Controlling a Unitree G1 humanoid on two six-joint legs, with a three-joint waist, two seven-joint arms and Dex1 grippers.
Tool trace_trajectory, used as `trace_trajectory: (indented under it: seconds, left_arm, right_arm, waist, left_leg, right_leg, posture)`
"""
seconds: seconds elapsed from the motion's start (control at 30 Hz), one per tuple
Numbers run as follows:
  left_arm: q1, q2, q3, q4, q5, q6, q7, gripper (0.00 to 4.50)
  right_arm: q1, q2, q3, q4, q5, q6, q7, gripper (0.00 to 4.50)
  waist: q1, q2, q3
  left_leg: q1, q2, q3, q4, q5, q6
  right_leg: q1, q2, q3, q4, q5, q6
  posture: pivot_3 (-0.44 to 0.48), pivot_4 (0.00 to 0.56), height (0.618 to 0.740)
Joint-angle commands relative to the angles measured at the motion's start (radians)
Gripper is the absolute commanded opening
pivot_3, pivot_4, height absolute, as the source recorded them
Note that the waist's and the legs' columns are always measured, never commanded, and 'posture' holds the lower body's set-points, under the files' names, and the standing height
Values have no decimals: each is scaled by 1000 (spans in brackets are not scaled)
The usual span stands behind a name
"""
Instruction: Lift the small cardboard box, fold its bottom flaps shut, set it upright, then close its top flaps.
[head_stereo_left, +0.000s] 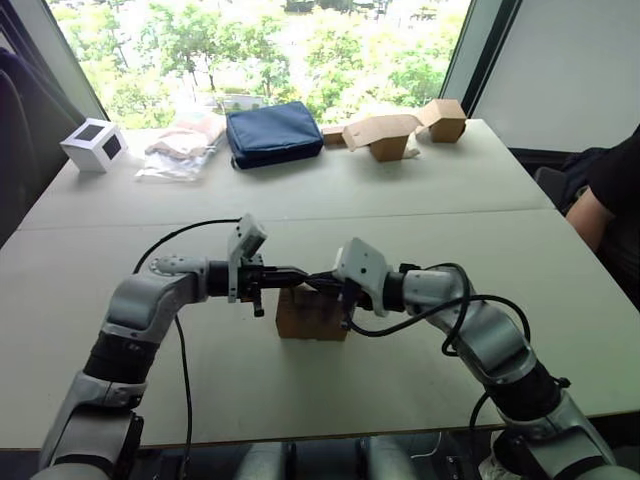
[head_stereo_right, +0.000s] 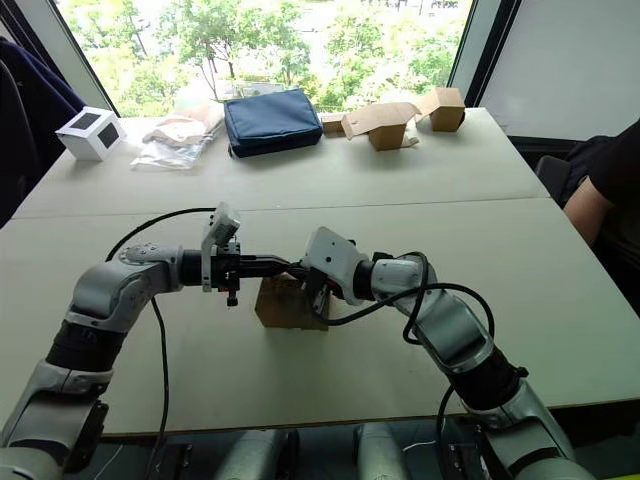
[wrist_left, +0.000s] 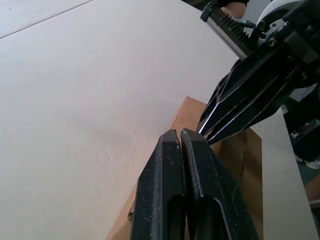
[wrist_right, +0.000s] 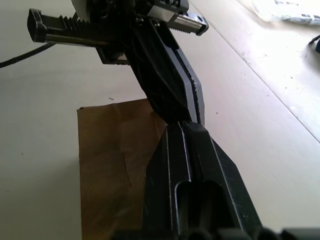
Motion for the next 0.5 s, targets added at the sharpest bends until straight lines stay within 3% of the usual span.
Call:
trace_trajectory:
  seconds: [0.03,0.5]
  left_arm:
    - [-25,-5,2,-12,-2,-7,-1,77]
    - [-38,-7,26,1,-13,22,14,77]
  right_arm:
    - [54,-29,-46,-91,51,-17,33,0]
    - [79,-40,45,-59,-26,-80,41,0]
  waist:
    - [1,0,0]
    - [0,0,0]
  left_leg:
    - [0,0,0,0,0,0]
    - [0,0,0,0,0,0]
  right_leg:
    - [0,0,0,0,0,0]
    - [0,0,0,0,0,0]
  posture:
    - [0,150,740]
    - [0,150,740]
